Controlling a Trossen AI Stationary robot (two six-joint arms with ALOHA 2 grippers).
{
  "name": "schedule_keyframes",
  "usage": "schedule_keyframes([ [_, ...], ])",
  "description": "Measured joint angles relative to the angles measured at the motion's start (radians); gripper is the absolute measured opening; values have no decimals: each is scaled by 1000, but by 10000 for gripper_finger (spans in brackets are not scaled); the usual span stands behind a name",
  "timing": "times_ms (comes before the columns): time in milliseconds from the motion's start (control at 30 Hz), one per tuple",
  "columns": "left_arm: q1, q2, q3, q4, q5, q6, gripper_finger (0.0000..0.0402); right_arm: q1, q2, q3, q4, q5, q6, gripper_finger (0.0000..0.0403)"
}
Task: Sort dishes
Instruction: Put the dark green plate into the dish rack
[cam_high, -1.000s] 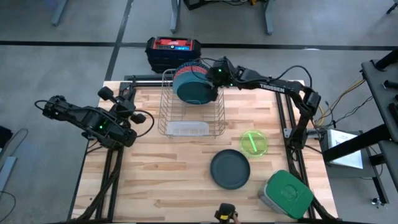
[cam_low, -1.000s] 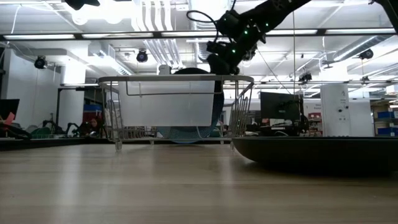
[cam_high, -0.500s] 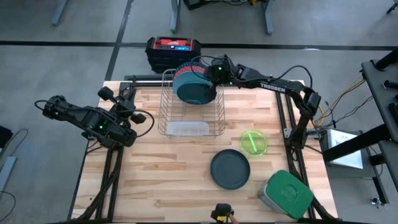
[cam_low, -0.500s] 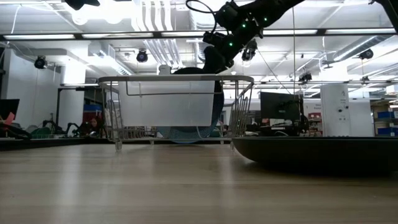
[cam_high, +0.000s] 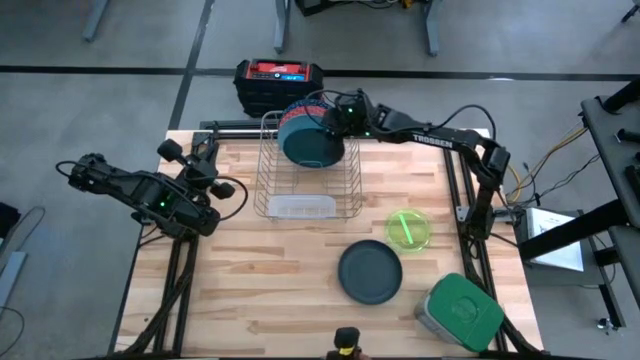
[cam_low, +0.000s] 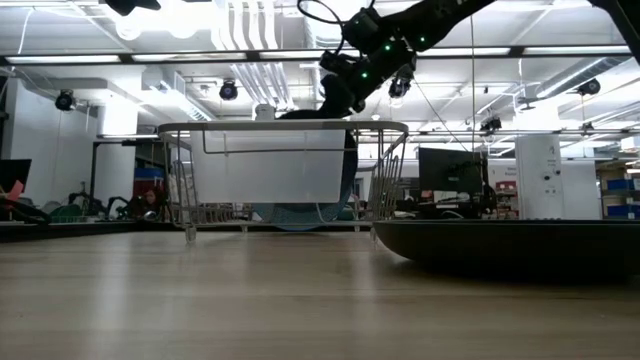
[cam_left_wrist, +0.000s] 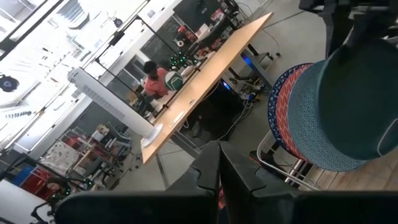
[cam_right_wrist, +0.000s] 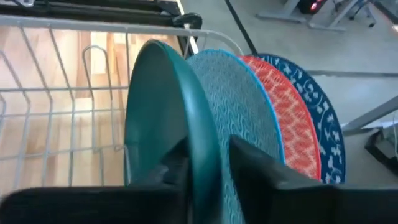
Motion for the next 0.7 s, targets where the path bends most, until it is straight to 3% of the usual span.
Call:
schedule_keyframes([
  [100, 0, 0, 0, 0, 3, 0, 0, 1, 5, 0, 28, 6, -35, 25],
  [167, 0, 0, 0, 0, 3, 0, 0, 1, 8, 0, 50, 10, -47, 12],
  [333, 0, 0, 0, 0, 4, -3, 0, 8, 8, -1, 76, -18, -69, 32],
  [700, 0, 1, 0, 0, 5, -14, 0, 11, 8, -15, 83, -77, -78, 30],
])
